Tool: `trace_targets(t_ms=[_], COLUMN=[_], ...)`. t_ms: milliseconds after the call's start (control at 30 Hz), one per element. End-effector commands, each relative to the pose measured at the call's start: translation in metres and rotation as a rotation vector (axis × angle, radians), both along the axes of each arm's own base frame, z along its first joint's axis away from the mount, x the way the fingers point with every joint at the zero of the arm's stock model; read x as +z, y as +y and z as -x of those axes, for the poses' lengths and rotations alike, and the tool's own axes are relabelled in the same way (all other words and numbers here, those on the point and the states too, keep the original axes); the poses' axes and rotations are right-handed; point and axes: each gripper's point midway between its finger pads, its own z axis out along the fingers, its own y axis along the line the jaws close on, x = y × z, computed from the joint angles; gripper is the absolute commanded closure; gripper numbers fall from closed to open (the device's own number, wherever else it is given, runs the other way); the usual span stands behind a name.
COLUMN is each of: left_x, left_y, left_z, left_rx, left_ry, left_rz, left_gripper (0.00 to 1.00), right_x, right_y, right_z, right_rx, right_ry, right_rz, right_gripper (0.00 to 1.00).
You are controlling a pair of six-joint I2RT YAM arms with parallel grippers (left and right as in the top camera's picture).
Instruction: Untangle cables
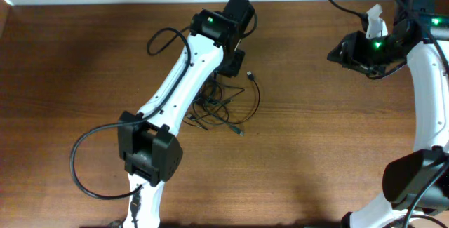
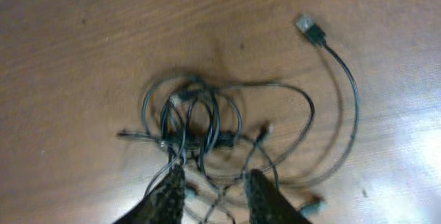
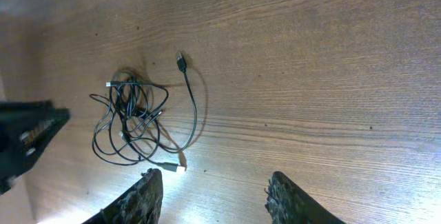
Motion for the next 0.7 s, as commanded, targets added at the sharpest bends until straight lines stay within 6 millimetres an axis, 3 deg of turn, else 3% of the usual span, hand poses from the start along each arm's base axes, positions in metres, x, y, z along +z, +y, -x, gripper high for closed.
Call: trace_targets(t_ms=[0, 133, 367, 533, 600, 667], left_x=[-0.032, -0.079, -0.159, -0.176, -0.176, -0.159], left_y=[0.013, 0.037, 0.034, 0.036, 0.036, 0.033], left_z=[-0.001, -0.010, 0.002, 0.007, 0.007, 0.003], left_rx=[0.031, 0.147, 0.145, 0.145, 0.145, 0.145], left_ry=[0.029, 0.066, 0.229, 0.267, 0.267, 0.266], left_rz=[-0.028, -0.056, -0.065, -0.082, -0.082, -0.071], left_gripper=[0.74, 0.73, 0.76, 0.81, 1.00, 1.00], right_x=[0.006, 0.006, 0.005, 0.005, 0.005, 0.005], right_y=[-0.003, -0.003, -0.006, -0.006, -0.006, -0.006], right_z=[0.001, 0.001, 0.001, 0.001, 0.000, 0.001], right_rx=[0.002, 0.002, -0.002, -0.003, -0.003, -0.003], right_ry=[-0.022, -0.022, -0.020, -0.020, -0.020, -0.020], right_rz=[0.022, 0.022, 0.037, 0.039, 0.039, 0.039], right_gripper=[0.50, 0.50, 0.50, 0.50, 0.50, 0.50])
